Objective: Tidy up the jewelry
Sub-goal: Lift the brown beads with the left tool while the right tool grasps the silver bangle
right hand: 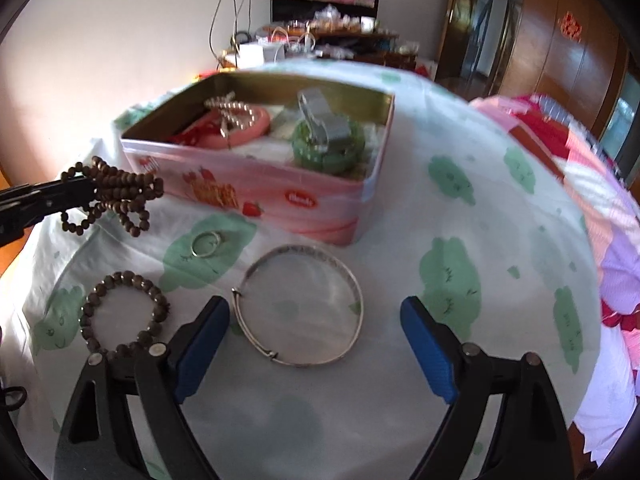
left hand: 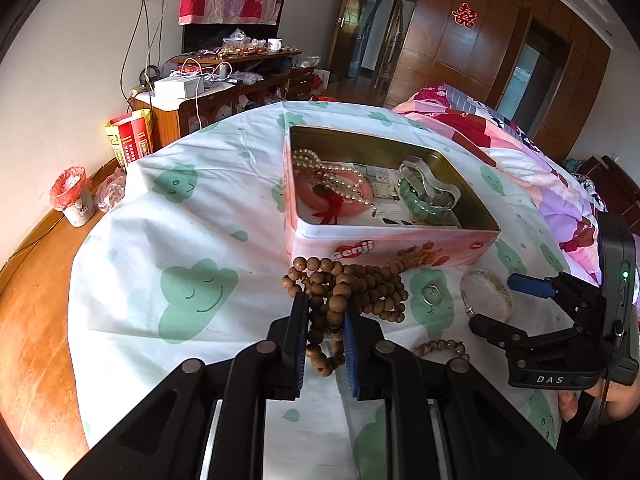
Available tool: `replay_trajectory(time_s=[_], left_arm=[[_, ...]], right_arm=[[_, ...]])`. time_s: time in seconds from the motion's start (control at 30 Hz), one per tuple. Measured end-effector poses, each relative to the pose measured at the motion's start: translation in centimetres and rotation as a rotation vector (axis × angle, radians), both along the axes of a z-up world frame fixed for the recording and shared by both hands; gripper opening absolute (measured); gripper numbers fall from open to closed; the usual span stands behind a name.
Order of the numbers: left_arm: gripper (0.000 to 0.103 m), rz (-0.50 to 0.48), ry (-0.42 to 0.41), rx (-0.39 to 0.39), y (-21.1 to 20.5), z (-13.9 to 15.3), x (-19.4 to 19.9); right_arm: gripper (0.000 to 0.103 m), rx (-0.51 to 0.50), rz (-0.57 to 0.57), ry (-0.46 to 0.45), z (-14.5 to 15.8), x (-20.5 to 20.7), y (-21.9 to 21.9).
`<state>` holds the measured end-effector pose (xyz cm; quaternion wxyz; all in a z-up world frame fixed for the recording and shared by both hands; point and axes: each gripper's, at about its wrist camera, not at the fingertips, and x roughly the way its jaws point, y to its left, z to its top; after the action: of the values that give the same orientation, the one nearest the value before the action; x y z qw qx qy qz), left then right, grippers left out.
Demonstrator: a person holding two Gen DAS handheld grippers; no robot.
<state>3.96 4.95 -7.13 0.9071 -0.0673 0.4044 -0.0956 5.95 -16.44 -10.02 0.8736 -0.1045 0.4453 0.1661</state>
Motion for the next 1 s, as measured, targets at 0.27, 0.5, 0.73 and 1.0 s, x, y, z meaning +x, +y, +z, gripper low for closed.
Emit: replay_trajectory(time_s=[0.27, 0.5, 0.73, 1.0], left_arm=[[0.016, -0.007, -0.020, -0.005, 0.0, 0.9, -0.2], [0.016, -0.009, -0.047, -0.013, 0.1, 2.0, -0.6], [0.016, -0.009, -0.071, -0.020, 0.0, 3.0, -0.9], [0.016, -0.010, -0.098, -0.021, -0.1, 4.0, -1.1]], right_arm=[[0.069, 0.025, 0.023, -0.021, 0.1, -0.9, -0.2], [0.069, 0.025, 0.039, -0.096, 1.1, -2.2, 0.3], [0.069, 0.038, 0.055, -0.166, 2.6, -3.3, 0.5], [0.069, 0.076, 0.043, -0.235, 4.3, -3.5, 0.1]])
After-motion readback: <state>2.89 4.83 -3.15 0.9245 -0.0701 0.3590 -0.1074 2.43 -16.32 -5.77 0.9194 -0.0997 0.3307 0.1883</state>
